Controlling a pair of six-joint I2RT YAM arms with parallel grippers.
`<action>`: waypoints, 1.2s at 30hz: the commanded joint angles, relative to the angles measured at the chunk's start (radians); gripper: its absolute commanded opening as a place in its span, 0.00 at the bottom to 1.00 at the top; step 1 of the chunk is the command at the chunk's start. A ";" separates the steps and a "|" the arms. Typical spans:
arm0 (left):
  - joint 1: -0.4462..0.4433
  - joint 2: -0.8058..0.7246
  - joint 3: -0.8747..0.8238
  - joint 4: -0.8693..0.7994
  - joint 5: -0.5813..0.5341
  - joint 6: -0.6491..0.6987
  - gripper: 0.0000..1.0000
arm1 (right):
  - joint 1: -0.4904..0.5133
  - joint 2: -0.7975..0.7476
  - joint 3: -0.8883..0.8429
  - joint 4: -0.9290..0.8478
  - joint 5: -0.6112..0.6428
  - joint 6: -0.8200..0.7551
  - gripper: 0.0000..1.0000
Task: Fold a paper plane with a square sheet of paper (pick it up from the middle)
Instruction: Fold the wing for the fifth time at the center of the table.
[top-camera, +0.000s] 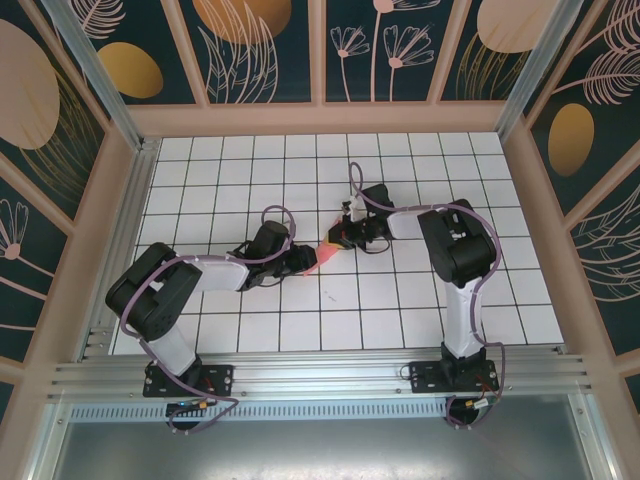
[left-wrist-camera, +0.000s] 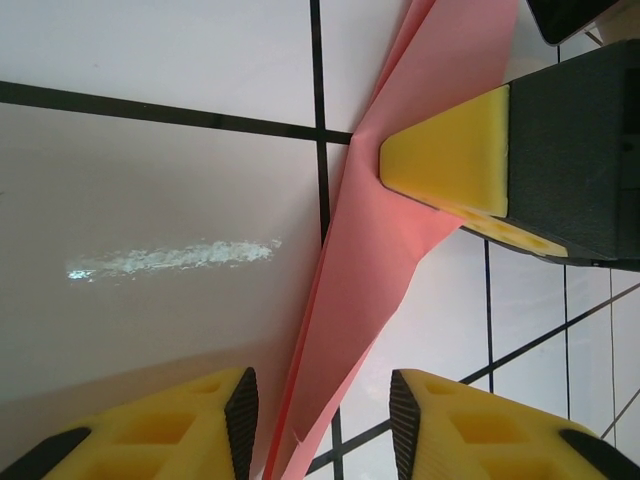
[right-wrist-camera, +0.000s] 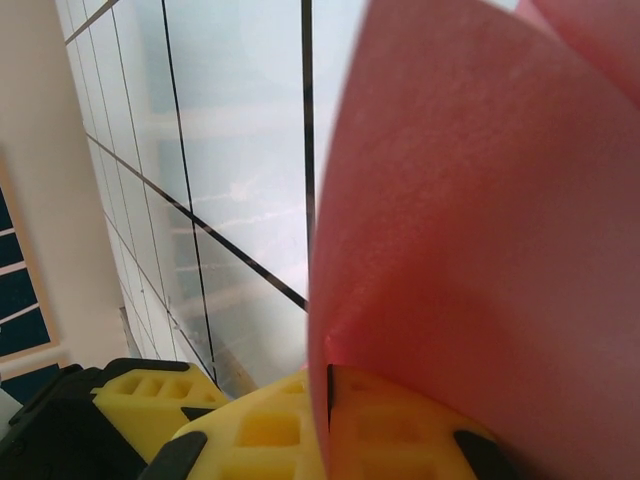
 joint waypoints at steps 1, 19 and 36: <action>0.003 0.008 0.017 0.025 0.023 0.047 0.39 | -0.011 0.023 -0.013 0.026 -0.021 0.003 0.02; -0.080 0.039 0.087 -0.151 -0.158 0.196 0.20 | -0.012 0.033 -0.010 0.038 -0.027 0.024 0.02; -0.206 0.114 0.180 -0.321 -0.453 0.343 0.01 | -0.028 -0.009 -0.003 0.039 -0.046 0.054 0.25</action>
